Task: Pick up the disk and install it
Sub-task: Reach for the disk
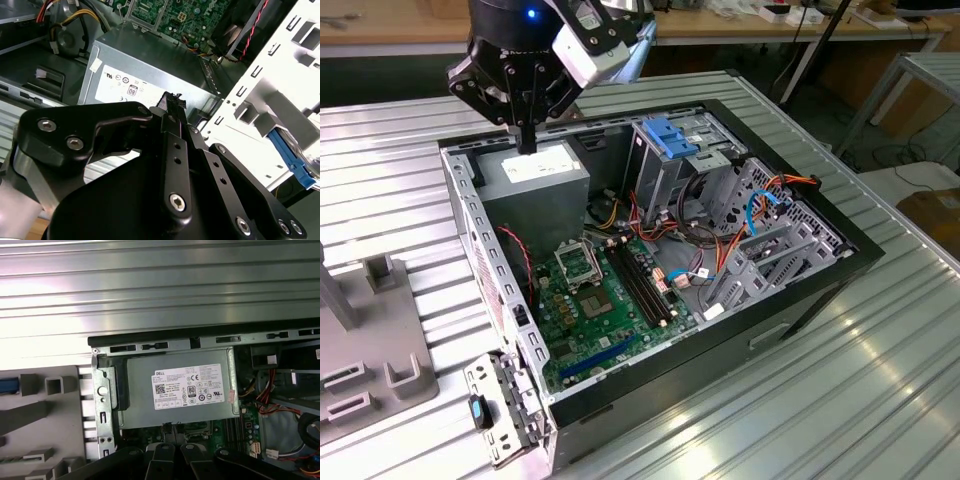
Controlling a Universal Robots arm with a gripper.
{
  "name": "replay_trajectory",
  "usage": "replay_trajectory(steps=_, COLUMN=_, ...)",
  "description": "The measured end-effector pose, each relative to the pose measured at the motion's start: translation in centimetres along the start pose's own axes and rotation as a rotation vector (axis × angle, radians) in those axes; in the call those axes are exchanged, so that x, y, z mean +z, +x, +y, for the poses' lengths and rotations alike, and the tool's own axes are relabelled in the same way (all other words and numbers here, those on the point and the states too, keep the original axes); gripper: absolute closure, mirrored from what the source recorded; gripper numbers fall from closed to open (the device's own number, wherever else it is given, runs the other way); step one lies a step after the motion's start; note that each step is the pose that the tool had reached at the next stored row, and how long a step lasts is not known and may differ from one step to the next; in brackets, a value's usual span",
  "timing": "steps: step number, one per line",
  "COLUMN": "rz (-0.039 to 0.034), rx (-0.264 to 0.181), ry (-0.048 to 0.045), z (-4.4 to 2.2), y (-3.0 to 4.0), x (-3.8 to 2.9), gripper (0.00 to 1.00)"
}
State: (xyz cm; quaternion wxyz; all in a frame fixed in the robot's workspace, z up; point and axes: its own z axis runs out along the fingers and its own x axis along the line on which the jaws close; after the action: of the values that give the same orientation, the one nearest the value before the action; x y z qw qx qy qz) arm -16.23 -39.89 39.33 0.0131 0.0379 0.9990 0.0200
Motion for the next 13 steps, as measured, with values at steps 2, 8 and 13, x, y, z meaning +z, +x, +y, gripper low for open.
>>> replay_trajectory(steps=2, rz=-0.0001, rx=0.000, ry=-0.0001, z=-0.01, y=0.21, x=0.00, gripper=0.89)
replay_trajectory(steps=8, rz=0.0000, rx=0.000, ry=-0.0001, z=-0.02, y=0.32, x=-0.01, gripper=0.89)
replay_trajectory(steps=13, rz=0.0000, rx=0.000, ry=0.0000, z=-0.03, y=0.41, x=-0.01, gripper=0.89)
